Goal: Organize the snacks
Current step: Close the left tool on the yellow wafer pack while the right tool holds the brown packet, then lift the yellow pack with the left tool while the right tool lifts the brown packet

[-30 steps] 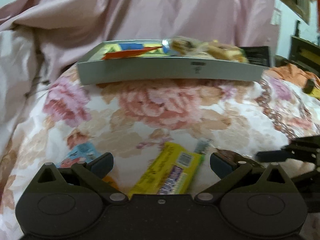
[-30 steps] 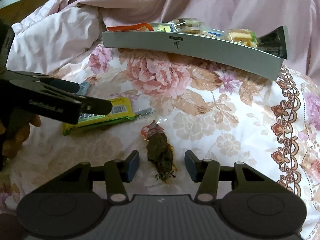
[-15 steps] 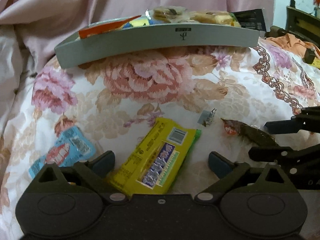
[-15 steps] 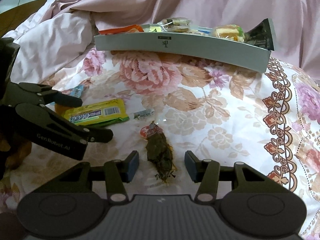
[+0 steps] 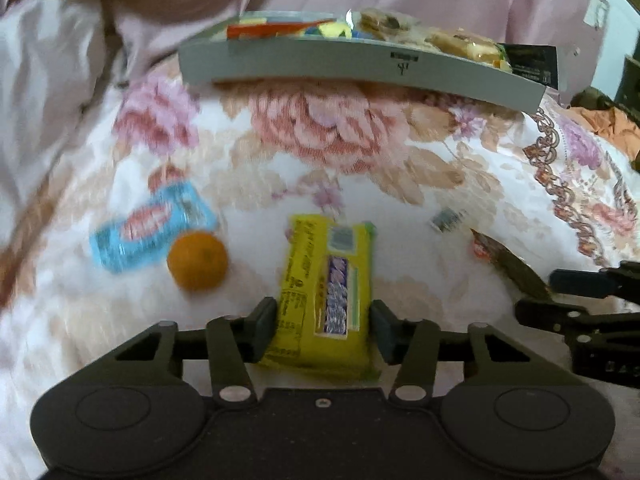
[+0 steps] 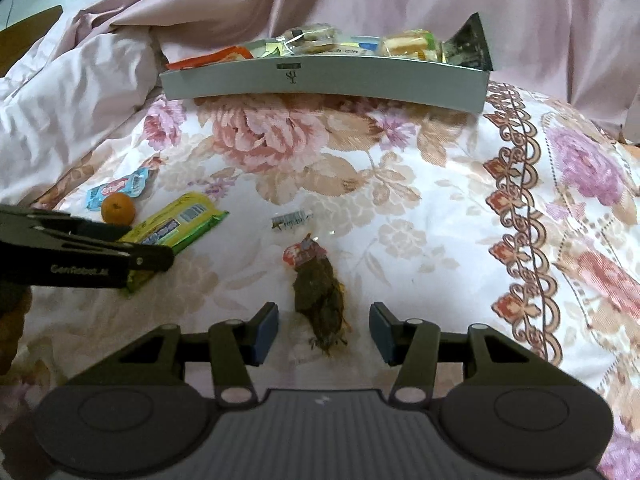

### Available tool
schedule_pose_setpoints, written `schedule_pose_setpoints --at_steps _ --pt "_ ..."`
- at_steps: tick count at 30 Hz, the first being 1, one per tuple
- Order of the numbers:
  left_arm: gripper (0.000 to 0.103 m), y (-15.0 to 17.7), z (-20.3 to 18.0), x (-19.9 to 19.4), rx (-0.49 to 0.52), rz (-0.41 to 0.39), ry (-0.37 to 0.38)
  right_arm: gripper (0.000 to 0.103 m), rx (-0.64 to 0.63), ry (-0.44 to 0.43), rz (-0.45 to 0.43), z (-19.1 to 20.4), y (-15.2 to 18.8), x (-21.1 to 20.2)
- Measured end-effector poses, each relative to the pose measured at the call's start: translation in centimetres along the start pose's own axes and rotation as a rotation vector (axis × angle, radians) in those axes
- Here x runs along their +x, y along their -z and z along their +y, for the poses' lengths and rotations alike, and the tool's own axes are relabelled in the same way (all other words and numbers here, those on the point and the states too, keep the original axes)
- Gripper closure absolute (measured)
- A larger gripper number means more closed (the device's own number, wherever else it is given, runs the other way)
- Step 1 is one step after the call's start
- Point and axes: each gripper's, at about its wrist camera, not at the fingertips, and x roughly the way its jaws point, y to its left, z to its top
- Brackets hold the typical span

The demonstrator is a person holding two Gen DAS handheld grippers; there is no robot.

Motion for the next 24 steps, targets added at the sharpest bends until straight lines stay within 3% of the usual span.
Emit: schedule_pose_setpoints --at_steps 8,13,19,24 --pt "0.049 1.2 -0.8 -1.1 -0.023 0.026 -0.008 0.046 -0.019 0.006 -0.016 0.5 0.9 -1.1" --pt "0.035 1.3 -1.3 -1.0 0.004 0.015 -0.026 0.043 -0.025 -0.003 -0.031 0.5 1.0 -0.9" --pt "0.024 1.2 -1.3 -0.5 0.015 -0.002 -0.022 0.03 -0.057 0.001 -0.044 0.8 1.1 -0.4" --pt "0.021 1.0 -1.2 -0.2 0.015 -0.013 -0.019 0.024 -0.055 -0.002 -0.029 0.8 1.4 0.3"
